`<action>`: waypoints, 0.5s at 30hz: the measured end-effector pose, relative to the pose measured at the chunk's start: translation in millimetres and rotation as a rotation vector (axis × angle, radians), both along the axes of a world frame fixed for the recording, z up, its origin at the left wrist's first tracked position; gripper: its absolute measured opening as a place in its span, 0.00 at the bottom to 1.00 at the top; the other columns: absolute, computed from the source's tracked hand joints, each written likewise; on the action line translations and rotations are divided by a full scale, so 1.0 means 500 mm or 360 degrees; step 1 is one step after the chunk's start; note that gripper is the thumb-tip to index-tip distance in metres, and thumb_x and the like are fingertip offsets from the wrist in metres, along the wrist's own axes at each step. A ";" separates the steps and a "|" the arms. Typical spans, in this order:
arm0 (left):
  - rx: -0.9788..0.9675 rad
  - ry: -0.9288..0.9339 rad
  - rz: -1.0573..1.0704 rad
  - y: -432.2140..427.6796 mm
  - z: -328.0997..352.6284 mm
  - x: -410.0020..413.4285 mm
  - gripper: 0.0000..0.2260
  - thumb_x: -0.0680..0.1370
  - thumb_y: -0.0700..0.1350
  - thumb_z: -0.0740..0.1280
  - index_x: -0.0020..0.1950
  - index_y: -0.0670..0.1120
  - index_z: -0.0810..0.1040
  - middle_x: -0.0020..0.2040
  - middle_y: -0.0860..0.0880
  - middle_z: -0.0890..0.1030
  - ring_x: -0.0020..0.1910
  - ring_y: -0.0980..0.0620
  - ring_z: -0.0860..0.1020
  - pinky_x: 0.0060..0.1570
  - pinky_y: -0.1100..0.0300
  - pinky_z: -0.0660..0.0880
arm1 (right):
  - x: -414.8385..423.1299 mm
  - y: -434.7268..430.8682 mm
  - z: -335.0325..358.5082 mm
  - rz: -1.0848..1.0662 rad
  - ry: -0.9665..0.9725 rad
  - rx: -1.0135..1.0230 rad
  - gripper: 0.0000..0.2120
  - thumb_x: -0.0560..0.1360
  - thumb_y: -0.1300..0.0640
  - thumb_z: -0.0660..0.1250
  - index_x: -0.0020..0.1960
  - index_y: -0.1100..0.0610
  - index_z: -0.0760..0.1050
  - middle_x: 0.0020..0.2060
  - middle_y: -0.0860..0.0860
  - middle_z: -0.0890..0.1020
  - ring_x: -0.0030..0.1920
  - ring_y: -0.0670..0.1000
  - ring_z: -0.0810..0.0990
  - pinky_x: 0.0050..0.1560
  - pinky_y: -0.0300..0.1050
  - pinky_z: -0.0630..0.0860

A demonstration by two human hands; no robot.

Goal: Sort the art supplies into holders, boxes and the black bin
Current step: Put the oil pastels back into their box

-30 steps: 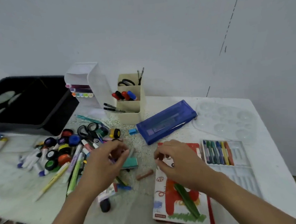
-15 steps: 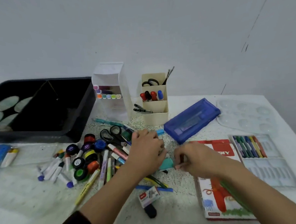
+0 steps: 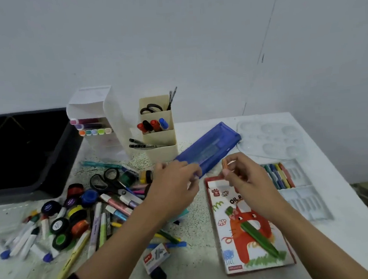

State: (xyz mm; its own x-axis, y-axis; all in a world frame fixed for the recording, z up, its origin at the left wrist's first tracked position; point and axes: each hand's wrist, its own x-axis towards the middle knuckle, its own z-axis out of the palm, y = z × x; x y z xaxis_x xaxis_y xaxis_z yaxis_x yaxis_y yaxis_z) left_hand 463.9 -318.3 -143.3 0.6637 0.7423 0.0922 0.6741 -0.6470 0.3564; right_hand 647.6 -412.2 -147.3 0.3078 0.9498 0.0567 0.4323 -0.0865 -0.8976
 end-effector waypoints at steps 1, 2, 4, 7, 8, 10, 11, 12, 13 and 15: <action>0.0003 -0.0123 -0.0041 -0.008 0.012 0.015 0.05 0.82 0.50 0.63 0.55 0.59 0.76 0.47 0.58 0.77 0.50 0.59 0.75 0.58 0.54 0.63 | 0.016 -0.008 0.003 -0.0042 0.0066 0.0023 0.05 0.81 0.56 0.66 0.56 0.48 0.73 0.40 0.42 0.84 0.40 0.43 0.82 0.39 0.35 0.77; -0.0020 -0.0262 -0.0081 -0.017 0.026 0.034 0.05 0.81 0.49 0.64 0.55 0.58 0.77 0.47 0.59 0.78 0.48 0.60 0.76 0.58 0.55 0.67 | 0.034 -0.016 0.004 -0.0082 0.0122 0.0041 0.07 0.82 0.56 0.65 0.58 0.48 0.72 0.42 0.44 0.85 0.40 0.44 0.84 0.39 0.37 0.78; -0.0175 -0.0550 -0.0107 -0.039 0.051 0.082 0.05 0.81 0.47 0.67 0.54 0.56 0.78 0.47 0.59 0.79 0.46 0.60 0.78 0.51 0.62 0.73 | 0.079 -0.035 0.006 -0.0160 0.0194 0.0082 0.10 0.82 0.57 0.65 0.61 0.48 0.70 0.42 0.47 0.86 0.42 0.47 0.85 0.40 0.39 0.81; -0.0646 -0.0842 -0.0012 -0.063 0.068 0.169 0.03 0.79 0.46 0.70 0.51 0.54 0.81 0.42 0.58 0.82 0.43 0.58 0.81 0.41 0.67 0.77 | 0.159 -0.064 -0.001 -0.0259 0.0072 0.0078 0.11 0.81 0.58 0.67 0.59 0.46 0.72 0.40 0.45 0.85 0.43 0.45 0.84 0.38 0.36 0.79; -0.0795 -0.0871 0.0011 -0.068 0.066 0.200 0.02 0.79 0.47 0.71 0.50 0.55 0.82 0.42 0.57 0.82 0.42 0.56 0.83 0.39 0.65 0.80 | 0.190 -0.074 -0.006 -0.0282 -0.0019 0.0063 0.10 0.80 0.57 0.67 0.58 0.45 0.73 0.40 0.44 0.85 0.43 0.43 0.83 0.37 0.34 0.79; -0.0931 -0.0815 0.0014 -0.073 0.046 0.261 0.02 0.78 0.48 0.72 0.50 0.55 0.82 0.42 0.57 0.83 0.41 0.56 0.84 0.40 0.61 0.83 | 0.251 -0.090 -0.017 -0.0307 -0.0112 0.0031 0.09 0.80 0.57 0.68 0.56 0.44 0.75 0.39 0.43 0.85 0.42 0.42 0.83 0.37 0.32 0.77; -0.0959 -0.0760 0.0009 -0.075 0.034 0.291 0.02 0.78 0.48 0.72 0.50 0.55 0.82 0.42 0.56 0.84 0.41 0.56 0.84 0.41 0.60 0.83 | 0.282 -0.096 -0.024 -0.0311 -0.0121 0.0016 0.09 0.80 0.58 0.68 0.55 0.45 0.75 0.38 0.44 0.85 0.40 0.42 0.83 0.37 0.31 0.76; -0.0974 -0.0698 0.0005 -0.076 0.020 0.320 0.02 0.78 0.49 0.72 0.50 0.55 0.83 0.42 0.56 0.84 0.41 0.57 0.84 0.42 0.60 0.83 | 0.310 -0.100 -0.031 -0.0309 -0.0134 -0.0002 0.09 0.79 0.60 0.69 0.54 0.46 0.77 0.36 0.44 0.85 0.39 0.43 0.82 0.38 0.30 0.74; -0.0972 -0.0637 0.0003 -0.076 0.006 0.347 0.03 0.78 0.49 0.73 0.51 0.56 0.83 0.42 0.55 0.85 0.41 0.57 0.83 0.43 0.61 0.83 | 0.336 -0.102 -0.037 -0.0299 -0.0155 -0.0031 0.10 0.79 0.62 0.69 0.52 0.47 0.78 0.35 0.44 0.85 0.37 0.43 0.82 0.38 0.29 0.72; -0.0937 -0.0556 0.0019 -0.074 -0.019 0.394 0.03 0.77 0.50 0.73 0.50 0.56 0.83 0.42 0.55 0.85 0.41 0.58 0.83 0.45 0.62 0.83 | 0.376 -0.102 -0.046 -0.0245 -0.0184 -0.0120 0.10 0.78 0.64 0.70 0.50 0.49 0.79 0.33 0.44 0.84 0.35 0.43 0.81 0.37 0.29 0.71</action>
